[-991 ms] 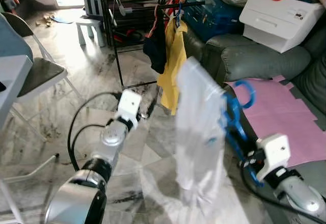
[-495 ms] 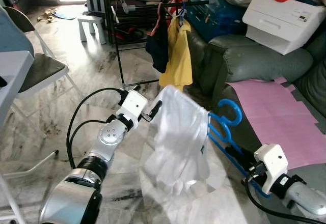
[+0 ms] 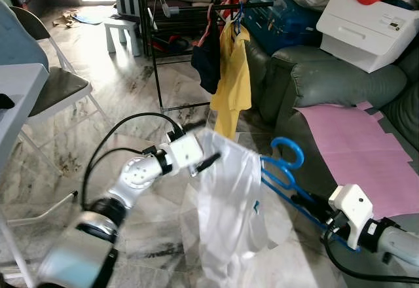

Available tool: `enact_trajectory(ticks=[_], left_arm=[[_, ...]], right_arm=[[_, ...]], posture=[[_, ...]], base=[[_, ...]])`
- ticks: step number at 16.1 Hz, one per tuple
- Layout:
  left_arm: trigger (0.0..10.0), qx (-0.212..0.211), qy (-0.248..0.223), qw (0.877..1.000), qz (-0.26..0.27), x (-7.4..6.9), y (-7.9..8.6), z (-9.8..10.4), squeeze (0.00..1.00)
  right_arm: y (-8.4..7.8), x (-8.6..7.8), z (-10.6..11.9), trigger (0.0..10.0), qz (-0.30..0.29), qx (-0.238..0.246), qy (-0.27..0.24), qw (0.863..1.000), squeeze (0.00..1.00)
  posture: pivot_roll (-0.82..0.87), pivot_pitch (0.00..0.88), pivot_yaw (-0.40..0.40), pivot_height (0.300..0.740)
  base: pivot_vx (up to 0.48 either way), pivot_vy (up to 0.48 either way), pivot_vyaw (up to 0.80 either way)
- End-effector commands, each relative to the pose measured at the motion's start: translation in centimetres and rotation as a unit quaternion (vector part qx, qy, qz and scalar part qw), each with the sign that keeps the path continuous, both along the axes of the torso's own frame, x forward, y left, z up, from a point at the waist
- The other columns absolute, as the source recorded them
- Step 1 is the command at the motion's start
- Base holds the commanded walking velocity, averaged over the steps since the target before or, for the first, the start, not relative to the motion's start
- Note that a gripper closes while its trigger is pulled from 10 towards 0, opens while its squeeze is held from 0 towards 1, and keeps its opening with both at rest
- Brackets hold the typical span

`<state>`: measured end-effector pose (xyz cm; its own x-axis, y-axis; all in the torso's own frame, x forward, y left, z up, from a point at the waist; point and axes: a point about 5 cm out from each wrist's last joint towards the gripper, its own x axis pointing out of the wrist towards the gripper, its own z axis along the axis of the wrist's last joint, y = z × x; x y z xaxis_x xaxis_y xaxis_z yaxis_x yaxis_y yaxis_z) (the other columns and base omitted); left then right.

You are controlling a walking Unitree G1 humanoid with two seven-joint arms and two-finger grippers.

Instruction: Hang hanger

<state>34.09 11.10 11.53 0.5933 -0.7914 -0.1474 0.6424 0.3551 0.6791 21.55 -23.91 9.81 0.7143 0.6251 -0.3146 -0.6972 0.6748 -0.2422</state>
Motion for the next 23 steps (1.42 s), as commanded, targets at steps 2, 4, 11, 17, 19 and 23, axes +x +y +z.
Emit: enact_trajectory(ticks=[2, 4, 11, 17, 19, 23], left_arm=[[10.0, 0.030, -0.006, 0.999, -0.030, 0.5, -0.3, 1.0, 0.46], [10.0, 0.071, 0.010, 0.996, -0.047, 0.5, -0.2, 0.7, 0.00], [2.4, 0.136, 0.050, 0.984, -0.102, 0.2, -1.0, -0.1, 0.00], [0.0, 0.156, 0.057, 0.979, -0.119, 0.4, -1.9, 0.3, 0.00], [0.0, 0.167, 0.062, 0.975, -0.128, 0.4, -1.9, 0.3, 0.00], [0.0, 0.181, 0.081, 0.969, -0.145, 0.4, -2.2, 0.4, 0.00]], right_arm=[[0.0, 0.1, 0.9, 10.0, 0.033, -0.010, -0.015, 0.999, 0.00], [0.1, -0.1, 0.9, 10.0, 0.057, -0.024, -0.011, 0.998, 0.00], [0.8, 0.1, 1.0, 10.0, 0.096, -0.043, -0.017, 0.994, 0.00], [1.0, 0.2, 1.1, 10.0, 0.106, -0.055, -0.024, 0.993, 0.00], [1.0, 0.3, 1.1, 10.0, 0.108, -0.061, -0.027, 0.992, 0.00], [1.1, 0.5, 1.1, 10.0, 0.112, -0.068, -0.032, 0.991, 0.00]], posture=[[-0.02, 0.000, -0.063, 0.740], [-0.02, 0.000, -0.060, 0.740], [-0.02, 0.000, -0.051, 0.740], [-0.02, 0.000, -0.042, 0.740], [-0.02, 0.000, -0.039, 0.740], [-0.02, 0.000, -0.036, 0.740]], base=[[0.000, 0.000, 0.00], [0.000, 0.000, 0.00], [0.000, 0.000, 0.00], [0.000, 0.000, 0.00], [0.000, 0.000, 0.00], [0.000, 0.000, 0.00]])
